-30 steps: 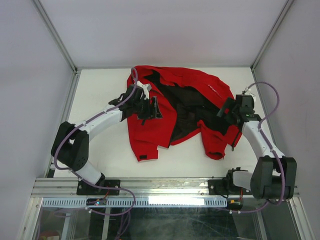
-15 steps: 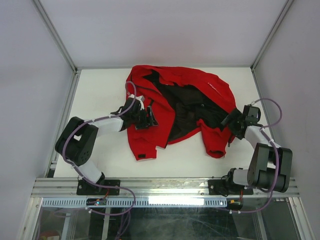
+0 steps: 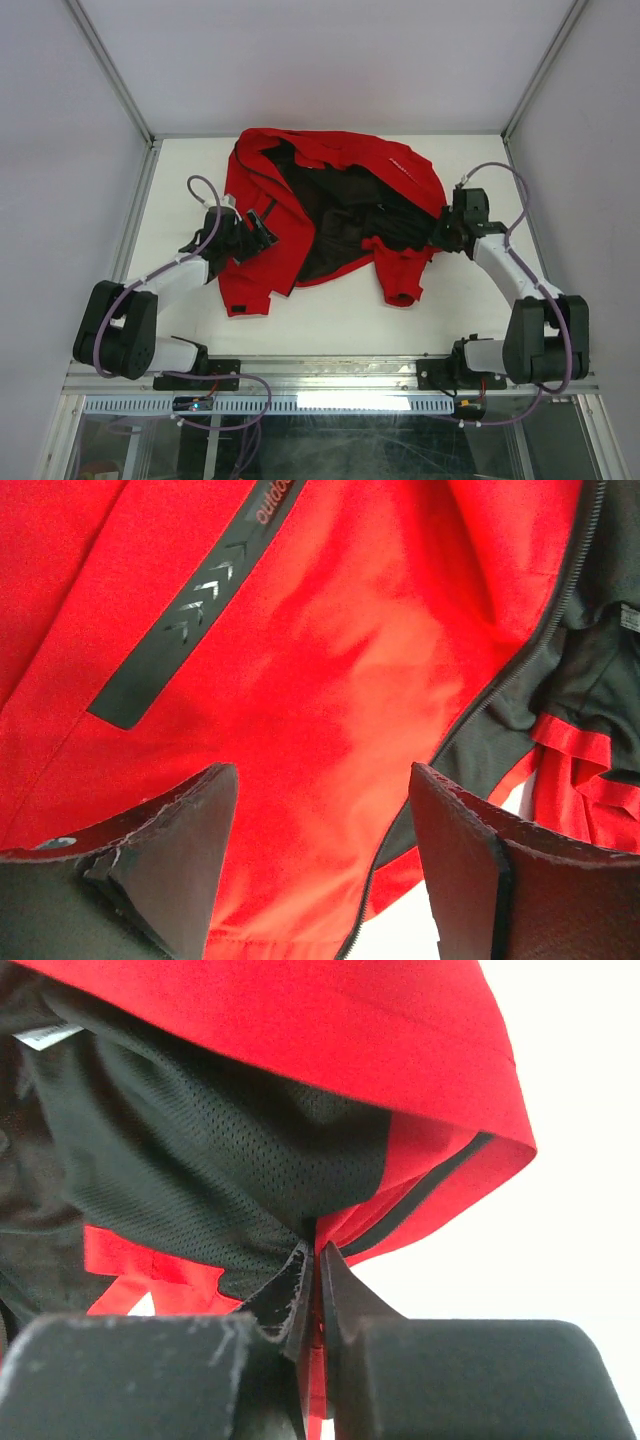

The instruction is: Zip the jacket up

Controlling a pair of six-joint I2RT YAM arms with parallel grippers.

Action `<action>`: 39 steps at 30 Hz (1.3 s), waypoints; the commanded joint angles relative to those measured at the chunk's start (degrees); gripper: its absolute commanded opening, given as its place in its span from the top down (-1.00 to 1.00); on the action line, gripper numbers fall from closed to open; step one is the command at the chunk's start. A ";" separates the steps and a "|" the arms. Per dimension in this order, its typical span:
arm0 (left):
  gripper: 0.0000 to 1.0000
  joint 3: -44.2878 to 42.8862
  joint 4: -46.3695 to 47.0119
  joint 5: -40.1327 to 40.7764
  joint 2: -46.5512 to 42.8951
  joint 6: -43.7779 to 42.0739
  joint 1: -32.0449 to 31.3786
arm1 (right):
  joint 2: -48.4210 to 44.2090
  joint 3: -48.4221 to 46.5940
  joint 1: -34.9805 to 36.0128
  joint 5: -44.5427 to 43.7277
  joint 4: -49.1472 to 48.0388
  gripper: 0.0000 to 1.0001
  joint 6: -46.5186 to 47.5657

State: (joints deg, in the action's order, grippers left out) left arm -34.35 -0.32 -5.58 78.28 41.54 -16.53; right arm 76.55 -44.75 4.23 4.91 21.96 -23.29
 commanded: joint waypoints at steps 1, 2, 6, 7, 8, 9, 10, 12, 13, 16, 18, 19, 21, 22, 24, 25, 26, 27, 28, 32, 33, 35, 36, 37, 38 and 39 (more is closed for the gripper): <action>-0.43 -2.56 0.16 -3.47 -4.34 0.94 -0.34 | -7.74 -9.04 3.11 -13.67 11.20 0.93 4.28; -0.43 -2.99 -0.21 -4.00 -5.15 0.87 -0.35 | -8.59 -11.14 4.43 -16.86 13.64 0.93 4.78; -0.44 -4.43 -2.13 -5.32 -8.23 0.15 -0.62 | -8.53 -19.75 14.35 -24.30 20.37 0.94 7.88; -0.44 -4.67 -2.47 -5.58 -8.86 0.00 -0.73 | -7.16 -21.73 17.80 -24.67 21.47 0.94 8.70; -0.44 -4.76 -2.78 -5.83 -9.56 -0.09 -0.84 | -5.80 -23.30 21.98 -24.96 22.00 0.94 9.56; -0.44 -4.88 -3.05 -6.09 -10.17 -0.21 -1.01 | -3.96 -24.50 26.34 -25.99 22.22 0.92 10.21; -0.44 -5.02 -3.21 -6.43 -10.51 -0.49 -1.10 | -1.66 -25.48 30.43 -27.19 22.23 0.85 11.00; -0.45 -5.33 -4.12 -7.13 -10.95 -0.81 -1.37 | 3.75 -27.38 37.37 -27.28 21.83 0.66 12.14; -0.44 -5.31 -4.30 -7.54 -11.02 -0.93 -1.49 | 6.91 -28.37 40.39 -26.11 21.86 0.55 12.53; -0.45 -4.94 -4.64 -8.56 -11.61 -1.06 -2.12 | 14.25 -31.48 47.26 -19.27 21.66 0.16 13.68; -0.45 -4.49 -4.84 -9.17 -12.07 -1.17 -2.56 | 16.04 -32.66 50.60 -14.98 20.87 -0.01 14.45; -0.46 -4.36 -4.95 -9.71 -12.28 -1.28 -2.80 | 16.07 -32.85 51.49 -13.20 20.60 -0.09 14.68; -0.46 -4.20 -5.15 -10.72 -12.59 -1.41 -3.47 | 14.22 -32.01 51.85 -10.97 19.73 -0.21 14.24; -0.46 -4.19 -5.26 -11.16 -12.74 -1.52 -4.04 | 12.31 -31.08 51.80 -11.08 18.97 -0.27 13.93; -0.46 -4.21 -5.38 -11.81 -13.05 -1.83 -5.43 | 7.66 -28.71 51.08 -10.86 17.51 -0.36 13.07; -0.46 -4.40 -5.42 -11.96 -13.14 -2.08 -6.29 | 4.90 -27.35 50.42 -10.72 16.55 -0.43 12.38; -0.47 -4.49 -5.66 -11.87 -13.23 -2.51 -7.42 | 1.93 -25.74 49.25 -10.94 15.49 -0.48 11.38; -0.47 -4.75 -5.87 -11.46 -13.31 -2.89 -9.13 | -1.29 -23.79 47.61 -11.54 14.46 -0.53 9.99; -0.48 -4.84 -6.03 -10.71 -13.47 -3.25 -10.58 | -4.15 -21.85 45.53 -12.75 13.75 -0.58 8.23; -0.50 -5.53 -6.14 -7.48 -13.75 -4.68 -15.40 | -14.49 -13.14 31.92 -17.31 13.02 -0.85 1.74; -0.51 -5.65 -6.14 -7.44 -13.65 -4.97 -15.79 | -16.49 -11.10 27.93 -16.56 12.62 -0.88 1.01; -0.52 -5.71 -6.16 -7.35 -13.56 -5.44 -15.98 | -19.45 -6.51 21.67 -14.74 9.56 -0.97 0.93; -0.52 -5.83 -6.17 -7.30 -13.47 -5.80 -16.06 | -20.10 -4.49 19.32 -13.10 7.73 -0.98 1.30; -0.52 -6.01 -6.11 -7.56 -13.30 -6.30 -16.07 | -20.14 -2.92 17.69 -11.58 6.34 -0.98 1.46; -0.53 -6.28 -6.14 -7.90 -13.06 -6.82 -16.07 | -19.82 -1.04 16.75 -10.81 4.74 -0.98 1.63; -0.53 -6.55 -6.15 -8.35 -12.80 -7.15 -16.13 | -19.47 0.62 16.37 -10.75 1.43 -0.98 1.72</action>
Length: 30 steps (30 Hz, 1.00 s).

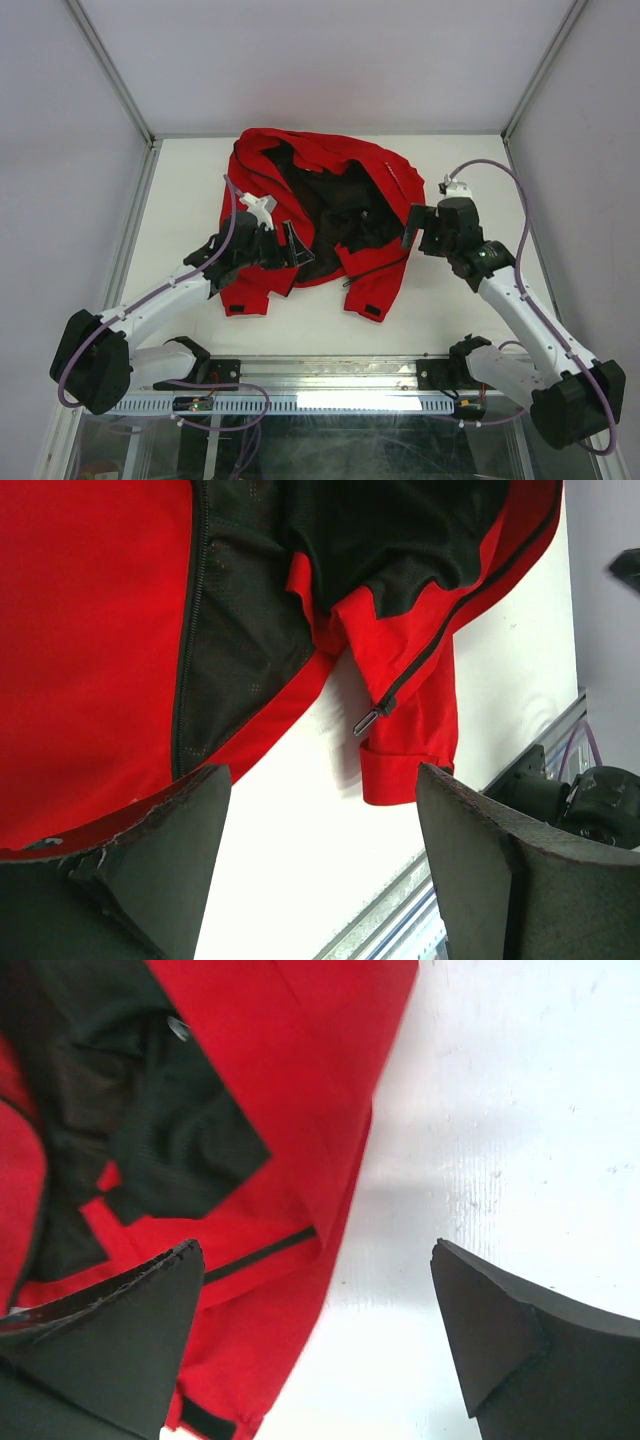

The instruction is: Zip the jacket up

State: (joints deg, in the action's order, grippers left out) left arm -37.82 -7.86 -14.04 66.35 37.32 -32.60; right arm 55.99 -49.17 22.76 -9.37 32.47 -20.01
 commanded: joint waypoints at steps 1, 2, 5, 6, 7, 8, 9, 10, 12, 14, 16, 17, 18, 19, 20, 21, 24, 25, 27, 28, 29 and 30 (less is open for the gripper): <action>-0.53 -3.31 1.36 -0.29 -0.52 -3.32 -0.16 | 1.77 6.63 -2.46 3.36 -11.56 -0.98 -1.67; -0.54 -3.55 1.42 -0.36 -0.30 -3.58 -0.26 | 2.75 7.76 -2.66 3.42 -13.71 -0.95 -1.52; -0.54 -3.64 2.14 -0.72 0.08 -4.49 -0.58 | 6.87 9.24 -2.72 4.64 -19.12 -0.85 -0.62; -0.54 -3.59 2.36 -1.02 0.16 -4.72 -0.67 | 8.40 9.01 -2.68 5.23 -20.49 -0.79 -0.32; -0.54 -3.64 2.62 -1.19 0.18 -4.87 -0.75 | 9.66 8.69 -2.65 5.84 -21.60 -0.70 0.08; -0.55 -3.54 2.90 -1.17 0.14 -4.99 -0.87 | 10.97 8.08 -2.64 6.30 -22.44 -0.56 0.57; -0.55 -3.43 3.24 -1.12 0.12 -5.13 -0.93 | 12.11 7.01 -2.57 6.43 -22.56 -0.40 0.91; -0.55 -3.32 3.48 -0.96 0.10 -5.22 -0.97 | 12.99 5.50 -2.44 6.83 -22.13 -0.17 1.33; -0.55 -3.18 3.67 -0.25 0.18 -5.39 -1.06 | 14.81 1.22 -1.10 7.42 -19.84 0.44 2.08; -0.55 -3.10 3.72 0.48 0.18 -5.66 -1.06 | 16.55 -3.90 1.93 6.84 -17.66 0.81 2.67; -0.55 -2.96 3.87 1.02 0.03 -5.76 -1.04 | 19.50 -11.41 5.84 7.14 -14.83 1.00 2.36; -0.55 -2.76 4.09 1.30 -0.13 -5.69 -1.06 | 21.27 -14.37 7.74 7.37 -13.74 1.00 1.95; -0.55 -2.54 4.16 1.60 -0.28 -5.68 -1.03 | 24.07 -17.66 9.60 7.73 -12.61 1.00 1.37; -0.55 -2.44 4.24 1.97 -0.45 -5.68 -1.04 | 26.83 -21.00 11.27 8.15 -11.79 1.00 0.70; -0.56 -2.31 4.37 2.32 -0.55 -5.53 -1.06 | 29.51 -24.03 12.92 8.58 -10.94 1.00 0.23; -0.56 -2.12 4.47 2.60 -0.68 -5.39 -1.04 | 32.79 -27.46 14.25 9.09 -10.27 1.00 -0.20; -0.56 -1.56 4.75 3.54 -0.80 -5.18 -1.06 | 43.27 -36.95 16.92 12.02 -8.38 0.89 -0.17; -0.57 -1.39 4.80 3.86 -0.78 -5.04 -1.06 | 46.38 -39.63 17.25 14.61 -8.07 0.75 -0.04; -0.57 -0.93 5.14 4.45 -0.70 -4.56 -1.06 | 52.29 -45.76 17.85 21.20 -5.77 0.44 1.20; -0.58 -0.71 5.44 4.72 -0.62 -4.18 -1.06 | 54.11 -48.10 18.26 23.42 -4.70 0.27 2.23; -0.59 -0.33 6.13 4.91 -0.61 -3.69 -1.06 | 54.93 -49.28 19.09 24.89 -3.79 0.07 3.18; -0.59 0.18 6.83 5.06 -0.65 -3.21 -1.06 | 54.79 -49.41 19.41 25.98 -3.44 -0.07 3.99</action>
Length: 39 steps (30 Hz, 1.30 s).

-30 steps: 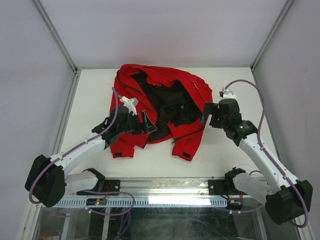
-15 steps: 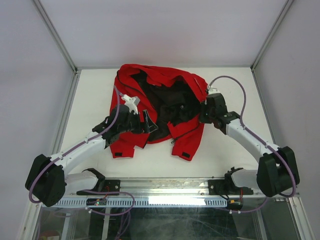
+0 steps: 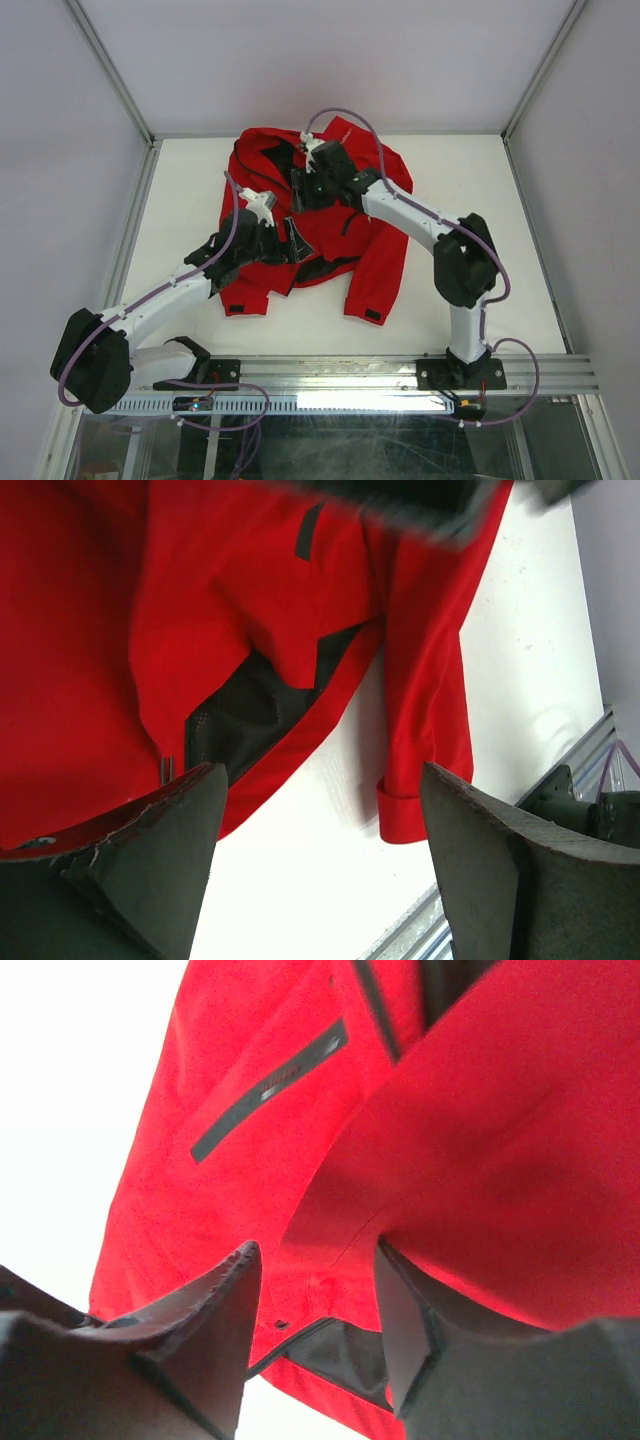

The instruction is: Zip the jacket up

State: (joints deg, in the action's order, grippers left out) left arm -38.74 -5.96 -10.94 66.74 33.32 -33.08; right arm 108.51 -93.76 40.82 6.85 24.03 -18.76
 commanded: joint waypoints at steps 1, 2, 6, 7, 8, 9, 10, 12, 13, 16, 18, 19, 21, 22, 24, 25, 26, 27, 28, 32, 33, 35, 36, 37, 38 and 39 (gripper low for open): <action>-0.60 1.67 5.52 2.31 -0.93 1.42 -0.58 | 1.04 -3.56 1.45 10.25 4.90 -0.17 3.14; -0.60 2.02 6.00 2.70 -0.79 1.94 -0.54 | -1.10 -1.03 1.39 9.37 4.07 -0.24 3.08; -0.60 2.24 5.82 6.31 0.43 2.79 -0.50 | -11.57 12.95 1.17 0.82 1.83 -0.39 2.76; -0.61 2.05 5.46 7.15 0.82 2.72 -0.42 | -13.58 16.04 1.05 -0.31 1.85 -0.39 2.27; -0.60 1.82 5.17 7.88 1.25 2.72 -0.36 | -15.06 18.71 1.04 -1.10 1.85 -0.39 1.57; -0.60 1.50 4.90 8.49 1.70 2.59 -0.26 | -16.39 21.50 1.02 -1.43 1.57 -0.39 0.83; -0.59 1.10 4.87 8.80 2.36 2.49 -0.05 | -17.35 24.22 1.02 -1.31 1.00 -0.39 -0.55; -0.59 0.23 4.73 9.08 3.83 2.43 0.79 | -18.98 29.99 1.02 0.13 -1.66 -0.39 -2.27; -0.58 -0.31 4.71 9.04 4.74 2.26 1.36 | -19.51 32.53 1.02 0.60 -2.63 -0.39 -3.01; -0.58 -1.99 4.64 8.77 8.15 2.00 3.73 | -19.95 37.38 0.83 -0.75 -2.20 -0.39 -3.76; -0.58 -3.10 5.10 7.95 10.19 2.10 5.64 | -20.47 39.60 -0.54 -3.46 -0.65 -0.40 -4.05; -0.58 -3.78 5.35 7.57 11.40 2.03 6.30 | -21.05 40.73 -2.00 -4.80 0.17 -0.40 -4.27; -0.57 -5.28 5.92 5.85 13.76 2.08 7.52 | -22.41 42.99 -7.01 -8.89 2.29 -0.40 -4.71; -0.55 -6.02 6.08 4.88 14.58 2.10 7.92 | -23.09 43.84 -9.57 -10.77 3.30 -0.40 -4.85; -0.53 -7.28 6.48 2.80 17.51 2.10 8.03 | -24.60 45.25 -15.26 -14.77 4.13 -0.47 -5.67; -0.51 -7.69 6.79 1.55 18.37 2.10 8.03 | -25.29 45.93 -18.08 -15.81 3.86 -0.49 -5.90; -0.49 -7.99 7.09 0.69 19.22 2.16 8.03 | -26.07 46.58 -20.92 -16.56 3.37 -0.50 -6.12; -0.48 -8.30 7.32 -0.06 19.93 2.25 8.03 | -27.03 46.98 -22.99 -17.32 2.83 -0.50 -6.28; -0.46 -8.55 7.61 -0.96 20.53 2.19 8.01 | -27.94 47.01 -24.11 -18.19 2.58 -0.51 -6.32; -0.37 -9.60 8.23 -3.31 22.46 2.02 8.03 | -31.03 45.91 -22.69 -13.06 0.42 -0.56 -3.55; -0.34 -9.68 8.38 -2.93 22.71 1.95 7.99 | -31.71 45.68 -21.13 -11.50 0.01 -0.58 -3.06; -0.25 -9.98 8.46 -1.61 23.47 1.85 8.03 | -32.98 45.28 -15.99 -11.75 -0.33 -0.62 -2.40; -0.21 -10.41 8.50 -1.03 23.90 1.69 8.02 | -33.53 45.11 -13.61 -12.14 -0.56 -0.64 -2.34; -0.16 -10.84 8.50 -0.53 24.39 1.51 8.03 | -33.96 45.07 -11.65 -12.02 -0.90 -0.64 -2.33; -0.06 -11.24 8.42 -0.32 24.86 1.33 8.00 | -34.24 45.00 -10.18 -11.88 -1.18 -0.64 -2.44; 0.10 -11.66 8.34 -0.29 25.25 1.23 7.93 | -34.38 44.86 -8.88 -11.82 -1.49 -0.64 -2.78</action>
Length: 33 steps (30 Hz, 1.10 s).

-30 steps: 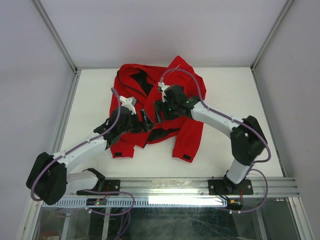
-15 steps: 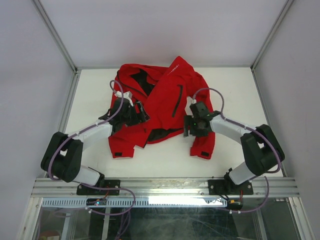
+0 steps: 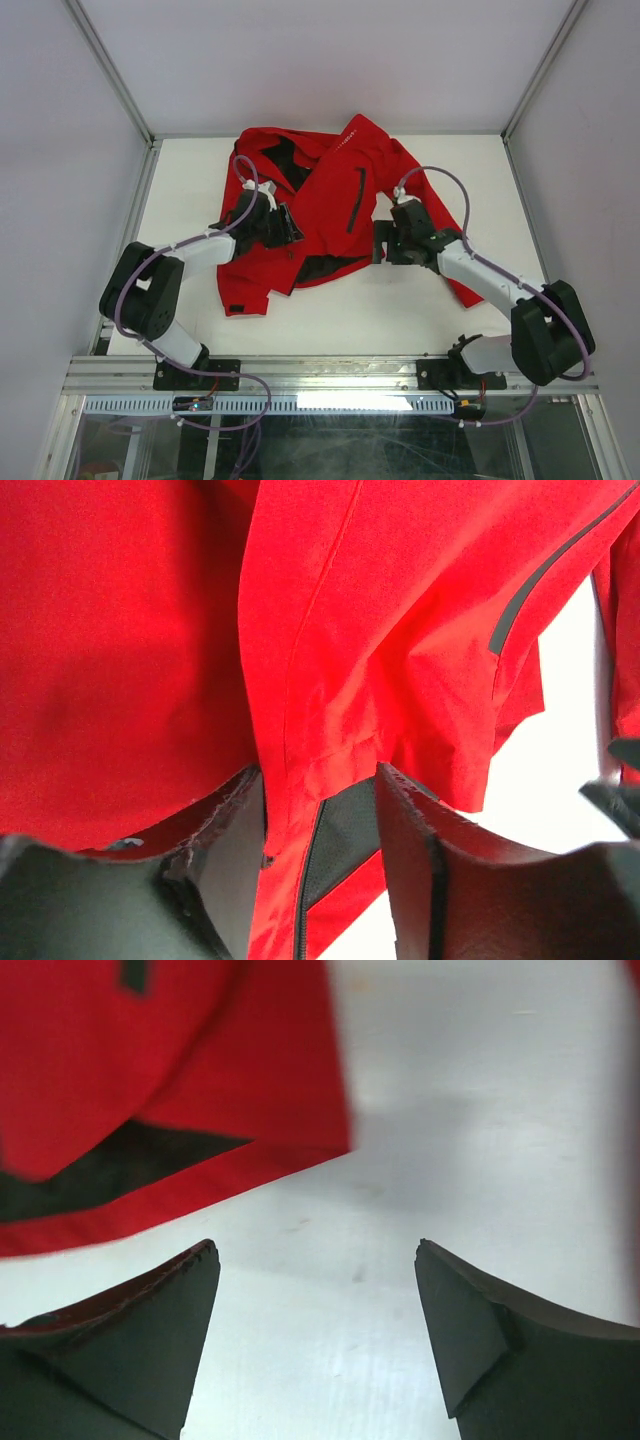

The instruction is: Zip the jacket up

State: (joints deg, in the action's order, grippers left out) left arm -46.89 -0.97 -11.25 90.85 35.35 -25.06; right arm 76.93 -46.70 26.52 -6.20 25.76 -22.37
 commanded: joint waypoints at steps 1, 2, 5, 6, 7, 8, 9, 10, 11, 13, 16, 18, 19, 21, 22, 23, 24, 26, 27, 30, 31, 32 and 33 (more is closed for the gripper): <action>0.28 -3.81 3.23 -0.19 1.39 -0.89 -0.12 | -2.95 -2.36 6.55 1.52 -3.58 -0.64 0.59; 0.48 -3.99 3.02 -0.57 1.39 -0.98 -0.34 | -3.11 -2.55 7.70 1.73 -4.06 -0.64 0.43; 0.85 -4.16 0.95 0.87 -0.88 -1.91 -2.72 | -4.18 -2.72 10.58 2.77 -5.86 -0.64 0.26; 0.92 -4.10 -0.43 1.95 -1.98 -2.20 -3.91 | -4.65 -2.74 10.94 3.55 -6.35 -0.64 0.06; 1.00 -4.00 -1.93 2.84 -3.36 -2.36 -5.12 | -5.08 -2.92 11.14 4.15 -6.47 -0.64 -0.18; 1.00 -3.81 -3.54 3.80 -4.93 -2.42 -6.38 | -5.51 -3.10 11.17 4.40 -6.43 -0.64 -0.36; 1.00 -3.43 -5.08 4.90 -6.34 -2.41 -7.53 | -6.00 -3.33 11.21 4.34 -6.15 -0.64 -0.43; 1.00 -2.96 -6.29 5.83 -8.01 -2.41 -8.96 | -6.36 -3.58 11.22 4.40 -5.82 -0.64 -0.47; 1.00 -2.51 -7.58 6.87 -9.62 -2.30 -10.47 | -6.64 -3.86 11.22 4.73 -5.57 -0.64 -0.48; 1.00 -1.78 -10.32 8.38 -12.63 -2.01 -14.18 | -6.92 -4.46 11.28 6.51 -5.25 -0.64 -0.66; 1.00 -0.65 -12.39 9.46 -13.41 -0.64 -19.54 | -6.85 -4.88 11.97 8.28 -5.30 -0.64 -1.23; 0.97 0.77 -11.53 9.07 -12.77 1.34 -22.78 | -6.53 -4.54 12.65 8.31 -5.76 -0.64 -1.48; 0.93 1.79 -10.42 8.51 -12.09 2.21 -24.11 | -6.11 -4.34 12.79 8.49 -6.01 -0.63 -1.61; 0.81 3.66 -8.07 7.28 -11.08 3.80 -25.32 | -4.96 -4.21 13.54 9.07 -6.29 -0.63 -1.86; 0.76 4.66 -6.63 6.78 -10.99 4.49 -25.32 | -4.26 -4.39 14.12 9.31 -6.33 -0.62 -1.81; 0.66 5.65 -5.45 6.99 -11.30 5.22 -25.35 | -3.56 -4.80 14.94 9.46 -6.26 -0.62 -1.73; 0.49 6.43 -4.49 7.32 -11.86 5.70 -25.13 | -2.88 -5.09 16.06 9.27 -6.17 -0.62 -1.67; 0.23 7.86 -2.66 5.72 -13.79 6.38 -23.85 | -1.55 -6.07 18.05 8.17 -5.59 -0.61 -1.22; 0.14 8.67 -1.65 4.79 -14.86 6.80 -22.89 | -0.88 -6.68 18.94 7.59 -5.34 -0.61 -1.00; 0.00 11.09 -0.33 3.46 -18.69 7.94 -18.43 | 1.27 -8.97 21.74 3.76 -3.21 -0.60 -0.03; -0.03 12.03 -0.22 3.19 -20.18 8.16 -16.63 | 2.02 -9.90 22.80 2.35 -2.70 -0.60 0.31; -0.05 13.11 0.21 2.45 -21.50 8.54 -13.90 | 2.98 -11.08 23.89 0.85 -1.97 -0.60 0.58; -0.06 14.29 0.62 1.52 -23.12 9.11 -11.78 | 4.21 -12.45 25.09 -0.60 -1.34 -0.59 0.89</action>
State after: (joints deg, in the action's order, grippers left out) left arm -34.94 -6.66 -6.61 74.46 41.67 -43.05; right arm 78.98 -52.93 48.25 -0.64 23.86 -23.03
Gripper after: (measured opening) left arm 0.518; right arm 0.801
